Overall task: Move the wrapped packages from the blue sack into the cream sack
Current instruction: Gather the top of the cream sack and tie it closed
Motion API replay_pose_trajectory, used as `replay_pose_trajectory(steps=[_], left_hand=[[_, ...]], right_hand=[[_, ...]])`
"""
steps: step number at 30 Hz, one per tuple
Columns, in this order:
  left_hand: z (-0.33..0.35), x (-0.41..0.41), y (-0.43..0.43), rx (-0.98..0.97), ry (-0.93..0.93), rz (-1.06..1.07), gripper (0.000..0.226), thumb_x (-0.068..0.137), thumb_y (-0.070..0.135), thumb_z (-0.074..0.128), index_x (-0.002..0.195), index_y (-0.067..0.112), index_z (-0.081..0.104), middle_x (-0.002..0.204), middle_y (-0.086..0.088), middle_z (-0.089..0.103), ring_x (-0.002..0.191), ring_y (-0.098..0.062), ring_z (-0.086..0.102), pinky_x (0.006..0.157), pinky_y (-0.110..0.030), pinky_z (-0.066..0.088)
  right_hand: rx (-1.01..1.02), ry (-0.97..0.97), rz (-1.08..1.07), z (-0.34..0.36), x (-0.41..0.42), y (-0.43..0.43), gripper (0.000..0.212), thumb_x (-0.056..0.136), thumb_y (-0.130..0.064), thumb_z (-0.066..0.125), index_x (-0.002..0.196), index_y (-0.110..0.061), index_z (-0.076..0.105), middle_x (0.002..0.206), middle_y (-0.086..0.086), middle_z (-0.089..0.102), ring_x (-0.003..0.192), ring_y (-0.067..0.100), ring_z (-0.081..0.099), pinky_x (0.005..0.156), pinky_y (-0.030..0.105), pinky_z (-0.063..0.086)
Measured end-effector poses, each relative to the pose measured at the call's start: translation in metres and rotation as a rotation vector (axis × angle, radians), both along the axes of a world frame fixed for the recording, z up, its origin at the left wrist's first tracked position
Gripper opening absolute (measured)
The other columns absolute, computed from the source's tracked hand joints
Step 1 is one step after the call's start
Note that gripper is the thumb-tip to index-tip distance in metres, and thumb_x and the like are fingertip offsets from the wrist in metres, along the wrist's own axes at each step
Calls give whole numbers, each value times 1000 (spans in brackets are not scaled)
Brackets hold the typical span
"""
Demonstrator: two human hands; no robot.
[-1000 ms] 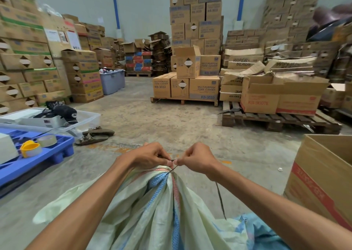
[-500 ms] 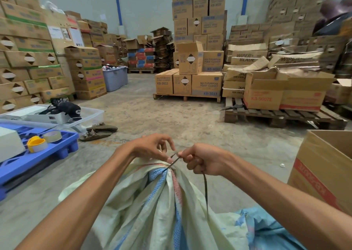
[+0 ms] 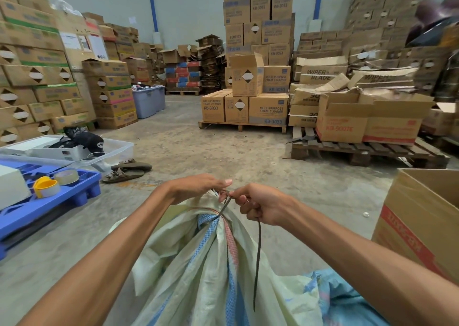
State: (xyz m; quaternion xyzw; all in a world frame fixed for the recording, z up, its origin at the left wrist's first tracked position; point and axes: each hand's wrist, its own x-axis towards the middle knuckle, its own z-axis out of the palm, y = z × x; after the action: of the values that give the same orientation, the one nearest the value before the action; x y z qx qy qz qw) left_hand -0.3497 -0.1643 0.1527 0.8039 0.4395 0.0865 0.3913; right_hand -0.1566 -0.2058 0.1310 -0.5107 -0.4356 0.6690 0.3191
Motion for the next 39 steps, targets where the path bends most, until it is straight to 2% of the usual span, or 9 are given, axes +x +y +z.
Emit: replay_pose_trajectory(steps=[6,9,11,18,21,23,25,32,39], left_hand=[[-3,-7,0,109,13,-33,35,97,44,54,82,18,69,102,11,59,111,-12,49,108,-47,28],[-5,-13,4,597,431,126,25,93,54,55,74,41,66,115,10,43,115,-16,29,90,-40,20],[-13,-21,5,732,605,154,19,93,53,54,91,41,70,114,7,38,114,-17,25,84,-37,15],[-19,-37,5,727,714,213,30,95,51,48,104,34,72,106,6,46,115,-18,34,93,-44,22],[4,-44,2,517,659,151,31,96,49,50,85,29,72,93,10,55,104,-13,40,96,-46,23],[20,-44,-3,374,593,57,33,97,45,53,73,27,66,74,19,56,85,-5,48,91,-42,28],[35,-39,-6,311,527,1,35,96,43,56,68,27,67,62,20,56,70,-2,49,78,-34,35],[54,-28,-8,271,562,-52,36,98,41,55,66,29,69,73,9,59,72,-6,51,72,-30,37],[51,-36,-9,255,544,3,32,98,37,55,74,24,70,75,11,59,76,-7,53,72,-29,38]], right_hand=[[43,-82,-91,0,-2,-1,15,94,-10,63,83,-14,56,62,-3,38,44,6,21,35,18,14],[127,-198,-146,-12,-7,-11,3,91,-7,68,93,-5,69,66,0,41,47,8,27,36,19,18],[147,-248,-156,-33,-13,-23,12,90,-6,69,99,0,73,72,4,47,50,9,31,39,20,21],[98,-71,-136,-24,-8,-25,10,94,-8,61,95,-5,71,66,-2,46,48,7,35,41,18,25],[109,58,-125,-7,-7,-20,13,99,-18,57,97,-15,70,89,0,68,80,12,63,71,25,43],[131,142,-163,-5,-14,-15,10,98,-23,59,98,-19,68,111,0,74,107,14,68,94,33,45],[169,214,-192,-7,-23,-8,11,97,-25,60,105,-19,65,115,-1,75,111,14,69,107,36,41],[324,224,-189,-16,-59,4,21,99,-10,60,114,0,69,90,5,73,69,10,66,66,21,48],[590,-166,-70,-16,-67,4,17,87,4,70,103,1,76,84,19,75,62,10,62,55,13,48]])
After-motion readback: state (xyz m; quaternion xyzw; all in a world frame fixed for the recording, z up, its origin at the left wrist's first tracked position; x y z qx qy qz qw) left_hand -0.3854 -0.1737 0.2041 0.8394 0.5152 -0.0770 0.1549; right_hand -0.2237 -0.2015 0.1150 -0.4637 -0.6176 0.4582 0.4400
